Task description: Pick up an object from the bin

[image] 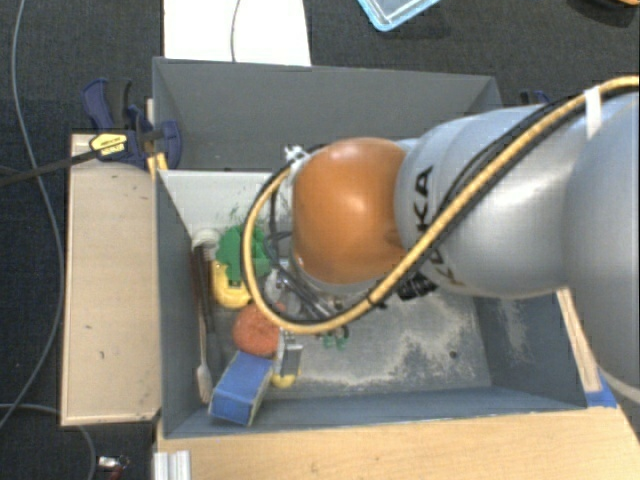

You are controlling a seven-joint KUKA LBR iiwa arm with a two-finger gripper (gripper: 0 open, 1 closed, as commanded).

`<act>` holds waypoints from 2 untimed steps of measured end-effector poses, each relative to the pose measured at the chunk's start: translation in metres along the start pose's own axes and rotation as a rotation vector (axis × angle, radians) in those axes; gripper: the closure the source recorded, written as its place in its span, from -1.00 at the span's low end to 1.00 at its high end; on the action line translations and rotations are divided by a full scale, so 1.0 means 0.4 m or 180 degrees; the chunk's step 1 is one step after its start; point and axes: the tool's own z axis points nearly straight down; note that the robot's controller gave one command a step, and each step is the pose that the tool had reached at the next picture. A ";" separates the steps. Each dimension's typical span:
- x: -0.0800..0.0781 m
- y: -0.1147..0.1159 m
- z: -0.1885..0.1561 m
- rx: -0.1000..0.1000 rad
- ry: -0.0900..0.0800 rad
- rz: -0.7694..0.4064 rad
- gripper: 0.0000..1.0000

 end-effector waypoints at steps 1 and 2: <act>-0.005 -0.002 -0.008 -0.0005 -0.0021 0.0014 -1.00; -0.132 0.011 0.164 -0.0012 -0.0049 -0.0187 -1.00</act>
Offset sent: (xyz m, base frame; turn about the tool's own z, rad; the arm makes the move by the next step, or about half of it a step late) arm 0.0729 0.0061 -0.1060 -0.0868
